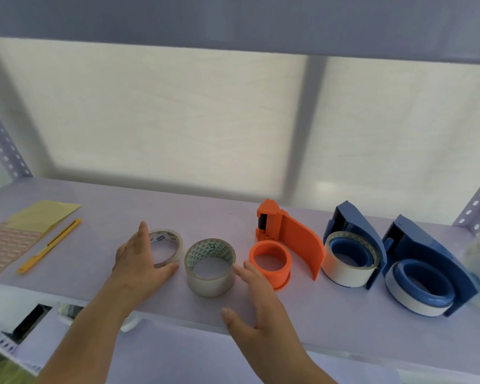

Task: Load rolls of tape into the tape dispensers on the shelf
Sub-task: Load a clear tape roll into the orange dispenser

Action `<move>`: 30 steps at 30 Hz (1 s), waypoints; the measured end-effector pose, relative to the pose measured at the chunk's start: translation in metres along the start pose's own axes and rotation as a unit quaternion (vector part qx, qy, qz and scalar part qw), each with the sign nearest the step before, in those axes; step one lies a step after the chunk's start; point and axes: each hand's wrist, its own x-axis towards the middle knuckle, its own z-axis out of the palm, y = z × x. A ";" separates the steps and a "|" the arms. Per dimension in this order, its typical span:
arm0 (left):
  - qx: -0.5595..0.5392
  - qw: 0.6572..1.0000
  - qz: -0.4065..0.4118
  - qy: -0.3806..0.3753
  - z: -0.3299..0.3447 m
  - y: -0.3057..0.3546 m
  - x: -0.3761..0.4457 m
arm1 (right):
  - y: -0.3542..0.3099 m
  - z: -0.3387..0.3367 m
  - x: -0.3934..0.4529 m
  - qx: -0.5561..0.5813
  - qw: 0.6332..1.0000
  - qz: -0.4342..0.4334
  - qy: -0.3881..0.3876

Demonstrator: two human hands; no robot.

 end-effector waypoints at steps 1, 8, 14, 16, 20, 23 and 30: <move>-0.006 1.000 0.002 0.017 -0.004 0.004 -0.001 | -0.001 -0.004 -0.001 0.014 1.000 -0.005 0.014; -0.171 0.952 0.197 0.158 -0.014 0.099 -0.065 | -0.009 -0.037 -0.002 0.198 0.966 0.011 0.163; -0.215 0.944 0.236 0.083 0.046 0.143 -0.103 | -0.008 -0.068 0.006 0.273 0.937 0.127 0.175; -0.237 0.946 0.211 0.059 0.055 0.145 -0.106 | -0.001 -0.073 0.008 0.251 0.940 0.162 0.164; -0.265 0.952 0.149 0.019 0.057 0.146 -0.104 | 0.006 -0.069 0.012 0.179 0.951 0.175 0.183; -0.275 0.953 0.127 -0.005 0.053 0.147 -0.102 | 0.006 -0.067 0.015 0.121 0.958 0.177 0.190; -0.308 0.944 0.078 -0.084 0.056 0.144 -0.097 | 0.010 -0.069 0.024 0.027 0.973 0.192 0.123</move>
